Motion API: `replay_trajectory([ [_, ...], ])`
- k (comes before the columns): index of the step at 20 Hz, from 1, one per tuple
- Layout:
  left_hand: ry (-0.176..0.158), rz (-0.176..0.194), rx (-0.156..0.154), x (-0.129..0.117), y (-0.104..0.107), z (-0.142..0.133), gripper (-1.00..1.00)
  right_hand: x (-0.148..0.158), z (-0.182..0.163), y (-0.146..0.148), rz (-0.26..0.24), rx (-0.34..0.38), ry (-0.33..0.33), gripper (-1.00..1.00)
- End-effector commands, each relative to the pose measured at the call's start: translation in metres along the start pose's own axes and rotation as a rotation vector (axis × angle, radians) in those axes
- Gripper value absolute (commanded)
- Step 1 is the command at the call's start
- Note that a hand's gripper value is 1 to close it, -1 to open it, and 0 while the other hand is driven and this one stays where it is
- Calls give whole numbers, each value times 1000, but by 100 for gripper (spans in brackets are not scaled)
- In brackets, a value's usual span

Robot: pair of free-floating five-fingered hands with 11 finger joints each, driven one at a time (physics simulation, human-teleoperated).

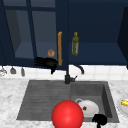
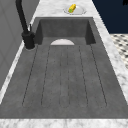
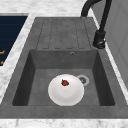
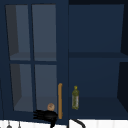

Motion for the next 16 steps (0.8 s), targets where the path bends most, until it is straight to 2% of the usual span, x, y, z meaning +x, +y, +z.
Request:
replay_trajectory([
  [1,-2,-16,11,14,-21,-28,-100,0,0,0,0,0,0,0],
  [4,-7,-37,6,21,-35,-43,-100,0,0,0,0,0,0,0],
  [9,66,-56,-5,18,-48,-72,-100,0,0,0,0,0,0,0],
  [16,94,-63,-11,17,-51,-75,-100,0,0,0,0,0,0,0],
])
